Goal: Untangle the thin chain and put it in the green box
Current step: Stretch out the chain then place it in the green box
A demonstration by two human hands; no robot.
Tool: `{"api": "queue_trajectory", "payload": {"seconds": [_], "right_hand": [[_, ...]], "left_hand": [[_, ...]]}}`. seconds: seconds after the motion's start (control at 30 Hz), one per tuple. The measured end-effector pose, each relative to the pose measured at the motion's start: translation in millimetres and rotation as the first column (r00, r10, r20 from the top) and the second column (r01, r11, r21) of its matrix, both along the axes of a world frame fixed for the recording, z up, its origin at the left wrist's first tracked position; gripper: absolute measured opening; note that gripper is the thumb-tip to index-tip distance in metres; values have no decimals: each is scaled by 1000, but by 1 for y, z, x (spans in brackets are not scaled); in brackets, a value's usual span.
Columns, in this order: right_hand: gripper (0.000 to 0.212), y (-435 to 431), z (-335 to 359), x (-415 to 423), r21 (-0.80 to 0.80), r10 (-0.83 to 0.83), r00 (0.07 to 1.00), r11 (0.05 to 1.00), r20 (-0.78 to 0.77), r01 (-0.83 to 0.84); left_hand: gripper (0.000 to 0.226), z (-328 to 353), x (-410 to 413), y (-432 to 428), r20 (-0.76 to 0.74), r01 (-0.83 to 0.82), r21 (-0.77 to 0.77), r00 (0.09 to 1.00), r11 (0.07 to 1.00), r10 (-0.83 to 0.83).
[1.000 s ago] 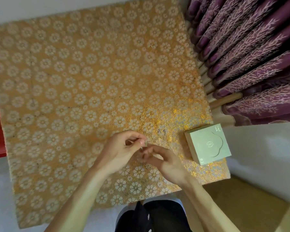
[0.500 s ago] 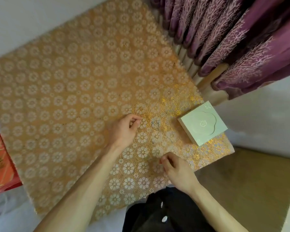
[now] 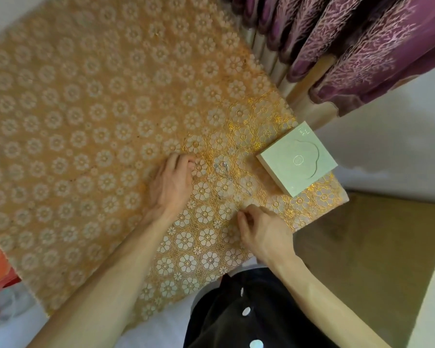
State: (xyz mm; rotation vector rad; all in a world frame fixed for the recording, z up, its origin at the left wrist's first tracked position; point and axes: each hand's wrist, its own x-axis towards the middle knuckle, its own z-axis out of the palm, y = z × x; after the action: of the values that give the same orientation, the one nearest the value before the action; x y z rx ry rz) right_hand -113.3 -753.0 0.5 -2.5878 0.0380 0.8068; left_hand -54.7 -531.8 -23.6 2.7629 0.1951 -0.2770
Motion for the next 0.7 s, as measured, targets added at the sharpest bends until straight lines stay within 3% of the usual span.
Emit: {"api": "queue_trajectory", "payload": {"seconds": [0.17, 0.3, 0.47, 0.57, 0.7], "right_hand": [[41, 3, -4, -2, -126, 152, 981, 983, 121, -137], [28, 4, -9, -4, -145, 175, 969, 978, 174, -151], [31, 3, 5, -1, -121, 214, 967, 973, 140, -198], [23, -10, 35, 12, -46, 151, 953, 988, 261, -144], [20, -46, 63, 48, 66, -17, 918, 998, 396, -10]], "left_hand": [[24, -10, -6, 9, 42, 135, 133, 989, 982, -142], [23, -11, -8, 9, 67, 78, 103, 994, 992, -85], [32, -2, -9, 4, 41, 36, 55, 998, 998, -38], [42, 6, -12, -9, 83, -29, -2, 996, 1000, 29], [73, 10, -15, -58, 79, 8, -213, 997, 977, 9]]}}
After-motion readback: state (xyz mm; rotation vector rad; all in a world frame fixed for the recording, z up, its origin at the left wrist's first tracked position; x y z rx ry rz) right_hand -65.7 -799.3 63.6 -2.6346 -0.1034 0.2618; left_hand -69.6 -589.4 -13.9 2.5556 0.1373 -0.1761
